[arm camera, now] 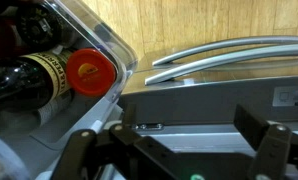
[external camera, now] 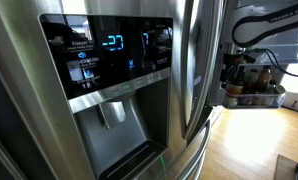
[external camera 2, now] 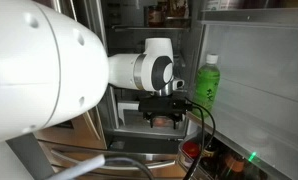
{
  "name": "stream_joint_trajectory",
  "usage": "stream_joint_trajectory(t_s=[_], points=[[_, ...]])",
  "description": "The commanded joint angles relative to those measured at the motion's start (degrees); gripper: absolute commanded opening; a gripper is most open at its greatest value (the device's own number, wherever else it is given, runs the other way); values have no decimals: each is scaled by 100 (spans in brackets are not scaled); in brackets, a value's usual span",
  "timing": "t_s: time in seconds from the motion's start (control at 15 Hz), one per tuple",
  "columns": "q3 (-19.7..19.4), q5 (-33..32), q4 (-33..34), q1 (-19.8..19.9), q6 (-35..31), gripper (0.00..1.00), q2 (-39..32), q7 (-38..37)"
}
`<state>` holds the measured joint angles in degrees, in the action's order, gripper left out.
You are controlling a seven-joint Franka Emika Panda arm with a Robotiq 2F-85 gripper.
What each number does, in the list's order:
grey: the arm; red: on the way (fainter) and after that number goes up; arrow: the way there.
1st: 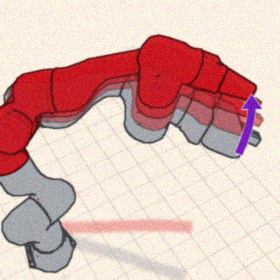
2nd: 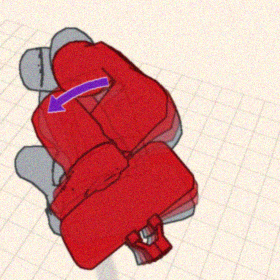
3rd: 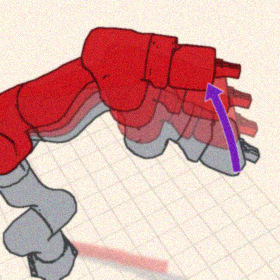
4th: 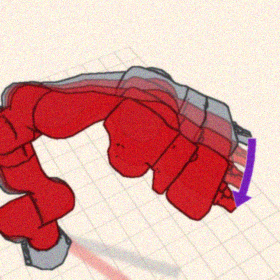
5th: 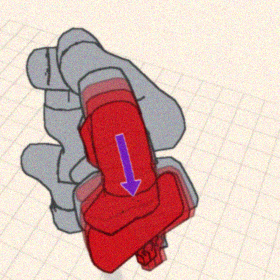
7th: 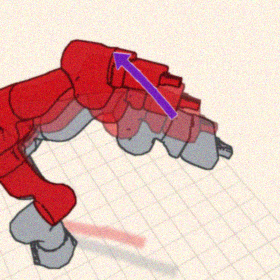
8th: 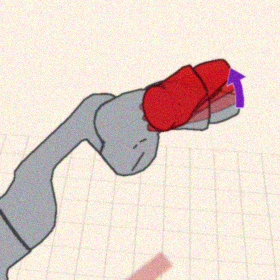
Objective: Push the bottom tray in the fridge in
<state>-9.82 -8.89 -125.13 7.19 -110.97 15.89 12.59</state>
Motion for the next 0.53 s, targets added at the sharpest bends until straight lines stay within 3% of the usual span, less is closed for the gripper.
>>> stream_joint_trajectory(t_s=[0.0, 0.33, 0.47], points=[[10, 5, 13, 11, 15, 100, -3, 3], [10, 5, 13, 11, 15, 100, -3, 2], [196, -169, -60, -16, 68, 100, 36, -385]])
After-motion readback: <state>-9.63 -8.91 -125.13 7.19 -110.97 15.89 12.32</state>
